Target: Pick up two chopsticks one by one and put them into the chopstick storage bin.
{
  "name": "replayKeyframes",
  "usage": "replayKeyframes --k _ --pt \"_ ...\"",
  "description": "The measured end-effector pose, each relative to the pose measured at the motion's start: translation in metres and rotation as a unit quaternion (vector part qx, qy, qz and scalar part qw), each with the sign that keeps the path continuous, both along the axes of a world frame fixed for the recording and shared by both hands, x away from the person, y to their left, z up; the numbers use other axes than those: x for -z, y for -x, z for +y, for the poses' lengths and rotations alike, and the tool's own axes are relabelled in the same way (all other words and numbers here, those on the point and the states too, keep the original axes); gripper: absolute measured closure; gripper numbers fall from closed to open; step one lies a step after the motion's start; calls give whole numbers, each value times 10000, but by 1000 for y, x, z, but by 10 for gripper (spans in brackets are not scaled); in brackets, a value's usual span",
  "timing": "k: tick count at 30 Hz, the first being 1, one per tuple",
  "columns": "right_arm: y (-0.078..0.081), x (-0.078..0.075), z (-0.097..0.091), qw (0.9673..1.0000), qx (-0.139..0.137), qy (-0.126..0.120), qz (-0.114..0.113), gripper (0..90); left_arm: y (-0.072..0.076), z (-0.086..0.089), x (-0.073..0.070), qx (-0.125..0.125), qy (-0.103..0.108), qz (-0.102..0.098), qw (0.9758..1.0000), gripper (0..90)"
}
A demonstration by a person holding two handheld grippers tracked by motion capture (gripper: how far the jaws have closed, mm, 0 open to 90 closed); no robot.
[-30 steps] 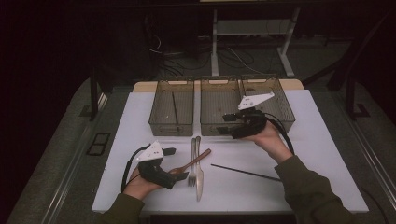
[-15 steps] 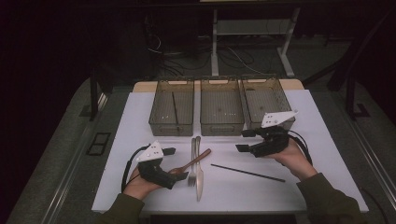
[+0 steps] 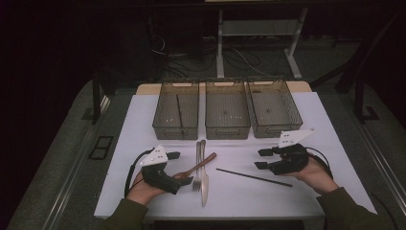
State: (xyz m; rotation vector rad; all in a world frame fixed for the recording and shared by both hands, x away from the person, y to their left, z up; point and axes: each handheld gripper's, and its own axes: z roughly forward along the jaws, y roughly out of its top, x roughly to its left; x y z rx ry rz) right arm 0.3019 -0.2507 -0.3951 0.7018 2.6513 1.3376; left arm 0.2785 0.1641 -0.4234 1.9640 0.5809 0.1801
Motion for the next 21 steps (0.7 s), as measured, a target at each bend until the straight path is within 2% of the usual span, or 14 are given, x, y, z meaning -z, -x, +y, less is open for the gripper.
replayKeyframes --k 11,21 --pt "16 13 -12 9990 -229 336 211 645 0 0 0 -9 -14 3 10000 0" --pt "15 32 -25 9967 -258 685 348 738 0 -1 0 -3 -35 0 10000 0"
